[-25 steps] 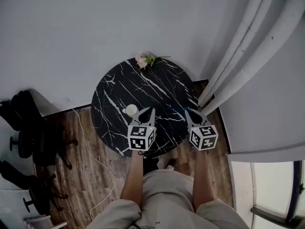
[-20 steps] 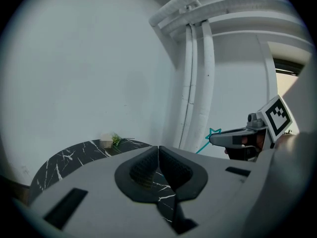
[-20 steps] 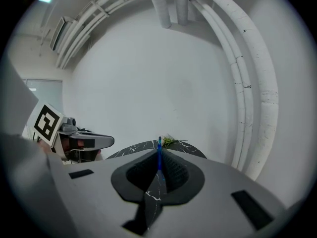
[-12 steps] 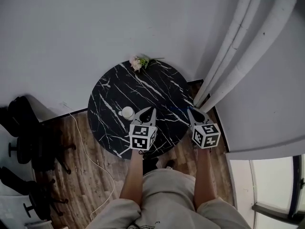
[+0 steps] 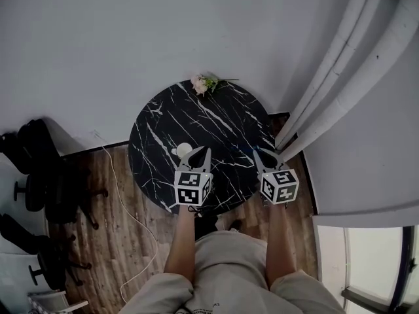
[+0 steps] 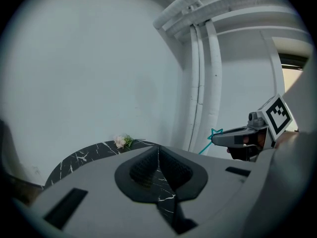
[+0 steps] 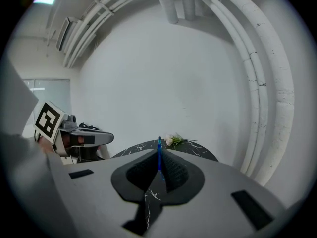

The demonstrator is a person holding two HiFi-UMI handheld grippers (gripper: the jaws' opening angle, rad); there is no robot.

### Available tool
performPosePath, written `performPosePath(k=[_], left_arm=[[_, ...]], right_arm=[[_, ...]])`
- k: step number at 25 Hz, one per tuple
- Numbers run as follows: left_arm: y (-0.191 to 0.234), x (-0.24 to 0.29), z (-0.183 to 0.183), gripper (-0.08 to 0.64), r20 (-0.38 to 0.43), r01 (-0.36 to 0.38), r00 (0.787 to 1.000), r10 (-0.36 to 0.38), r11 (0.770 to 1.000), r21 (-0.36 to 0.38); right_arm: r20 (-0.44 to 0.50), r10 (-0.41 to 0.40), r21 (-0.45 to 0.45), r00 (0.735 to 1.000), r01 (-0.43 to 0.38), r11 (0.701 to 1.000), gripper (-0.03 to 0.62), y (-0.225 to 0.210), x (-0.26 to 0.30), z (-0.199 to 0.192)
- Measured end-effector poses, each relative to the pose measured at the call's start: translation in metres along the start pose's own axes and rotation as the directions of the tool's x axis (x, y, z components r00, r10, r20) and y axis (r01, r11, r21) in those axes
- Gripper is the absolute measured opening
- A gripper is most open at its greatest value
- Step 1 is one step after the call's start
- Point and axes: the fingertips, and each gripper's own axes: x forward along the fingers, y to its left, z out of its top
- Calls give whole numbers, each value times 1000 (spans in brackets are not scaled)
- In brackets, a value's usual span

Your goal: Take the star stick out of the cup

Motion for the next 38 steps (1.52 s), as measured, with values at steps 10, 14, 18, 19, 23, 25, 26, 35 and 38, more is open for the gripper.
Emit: performPosePath(k=[10, 14, 18, 19, 23, 25, 26, 35, 38], left_arm=[[3, -7, -8, 25, -4, -2, 1000, 2, 999, -43], [-5, -7, -10, 25, -3, 16, 1000, -17, 999, -45], [-8, -9, -12, 25, -2, 19, 1000, -20, 999, -46], [-8, -10, -13, 25, -1, 19, 1000, -19, 999, -51], [-8, -12, -15, 25, 1, 18, 1000, -18, 998, -63], [-9, -13, -15, 25, 1, 17, 1000, -17, 998, -61], [-9, -13, -15, 25, 1, 17, 1000, -16, 998, -60], [-6, -18, -14, 25, 5, 8, 1000, -7, 998, -68], [-7, -18, -15, 25, 7, 13, 1000, -12, 998, -65]], right_arm=[[-13, -6, 1, 1000, 6, 1000, 44, 2, -2, -5], [-9, -10, 0, 1000, 10, 1000, 44, 1, -7, -6], [-2, -14, -7, 1000, 14, 1000, 44, 2, -11, -6], [-1, -13, -10, 1000, 13, 1000, 44, 3, -12, -6], [0, -9, -12, 1000, 9, 1000, 44, 3, -16, -8], [3, -10, -11, 1000, 10, 1000, 44, 2, -17, -8], [4, -10, -11, 1000, 10, 1000, 44, 2, -17, -7], [4, -8, -17, 1000, 8, 1000, 44, 4, -18, -9], [2, -1, -22, 1000, 1, 1000, 44, 7, -17, -10]])
